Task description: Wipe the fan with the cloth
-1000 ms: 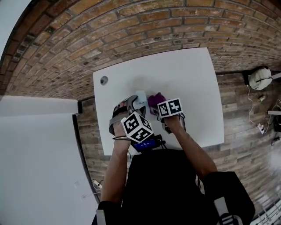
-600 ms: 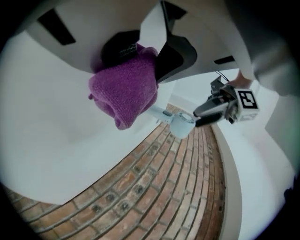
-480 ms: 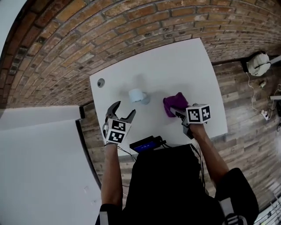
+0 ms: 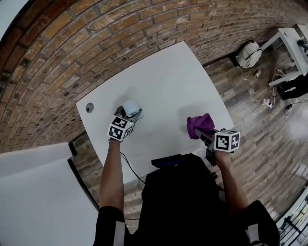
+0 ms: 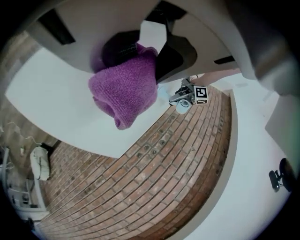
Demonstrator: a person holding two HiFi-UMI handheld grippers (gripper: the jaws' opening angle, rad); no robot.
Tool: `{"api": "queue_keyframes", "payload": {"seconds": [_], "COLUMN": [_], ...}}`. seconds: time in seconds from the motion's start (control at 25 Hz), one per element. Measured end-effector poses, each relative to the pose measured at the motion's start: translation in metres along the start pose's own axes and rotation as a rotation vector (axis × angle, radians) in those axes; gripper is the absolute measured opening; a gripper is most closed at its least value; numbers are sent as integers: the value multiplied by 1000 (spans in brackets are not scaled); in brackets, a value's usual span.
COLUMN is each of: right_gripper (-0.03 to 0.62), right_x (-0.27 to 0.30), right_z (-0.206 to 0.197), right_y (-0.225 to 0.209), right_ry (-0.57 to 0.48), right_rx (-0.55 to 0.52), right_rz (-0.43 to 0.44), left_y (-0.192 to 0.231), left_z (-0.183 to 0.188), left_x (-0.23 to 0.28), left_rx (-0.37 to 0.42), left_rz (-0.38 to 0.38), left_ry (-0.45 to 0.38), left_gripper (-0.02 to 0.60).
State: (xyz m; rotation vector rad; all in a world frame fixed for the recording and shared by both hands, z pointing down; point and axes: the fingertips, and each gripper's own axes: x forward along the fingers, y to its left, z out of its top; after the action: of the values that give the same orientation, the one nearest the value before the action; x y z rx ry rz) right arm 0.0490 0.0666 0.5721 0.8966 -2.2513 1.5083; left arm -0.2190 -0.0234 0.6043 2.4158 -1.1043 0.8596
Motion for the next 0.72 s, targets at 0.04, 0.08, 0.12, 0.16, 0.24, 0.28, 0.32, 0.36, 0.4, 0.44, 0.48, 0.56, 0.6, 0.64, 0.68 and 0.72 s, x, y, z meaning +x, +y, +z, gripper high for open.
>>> {"api": "queue_keyframes", "payload": {"seconds": [0.04, 0.08, 0.12, 0.16, 0.24, 0.28, 0.32, 0.36, 0.4, 0.44, 0.48, 0.56, 0.6, 0.64, 0.68, 0.72], "right_gripper": [72, 72, 72, 71, 72, 71, 72, 71, 72, 71, 72, 72, 71, 72, 72, 72], "right_x": [-11, -20, -28, -34, -41, -43, -43, -41, -37, -32, -25, -13, -9, -8, -8, -9], "right_z": [-6, -11, -14, -17, -16, -13, -7, 1, 11, 21, 31, 51, 60, 66, 71, 73], "right_y": [-4, -6, -7, -6, 3, 12, 24, 41, 61, 85, 112, 173, 205, 238, 271, 301], "right_ry": [-29, -58, -88, -114, -156, -172, -185, -198, -211, -224, -237, -262, -276, -294, -312, -328], "right_rx": [22, 47, 69, 83, 80, 62, 33, -7, -56, -115, -184, -344, -425, -502, -574, -640], "right_rz": [-23, -40, -51, -56, -56, -47, -32, -8, 23, 60, 102, 193, 240, 285, 327, 365], "left_y": [2, 4, 7, 12, 19, 20, 21, 20, 18, 14, 9, -2, -6, -10, -13, -16], "left_z": [4, 8, 15, 24, 48, 61, 73, 83, 92, 99, 104, 112, 115, 117, 118, 118], "left_x": [-2, -6, -13, -25, -62, -84, -107, -129, -149, -167, -183, -210, -222, -233, -242, -251], "left_rx": [-72, -183, -333, -517, -927, -1094, -1202, -1260, -1287, -1299, -1304, -1303, -1301, -1299, -1296, -1293], "left_rz": [-10, -27, -53, -92, -249, -350, -435, -499, -547, -587, -624, -682, -703, -721, -736, -745], "left_ry": [-19, -58, -130, -242, -559, -728, -876, -990, -1071, -1127, -1165, -1221, -1241, -1257, -1269, -1281], "left_gripper": [173, 169, 169, 169, 169, 169, 169, 169, 169, 169, 169, 169, 169, 169, 169, 169]}}
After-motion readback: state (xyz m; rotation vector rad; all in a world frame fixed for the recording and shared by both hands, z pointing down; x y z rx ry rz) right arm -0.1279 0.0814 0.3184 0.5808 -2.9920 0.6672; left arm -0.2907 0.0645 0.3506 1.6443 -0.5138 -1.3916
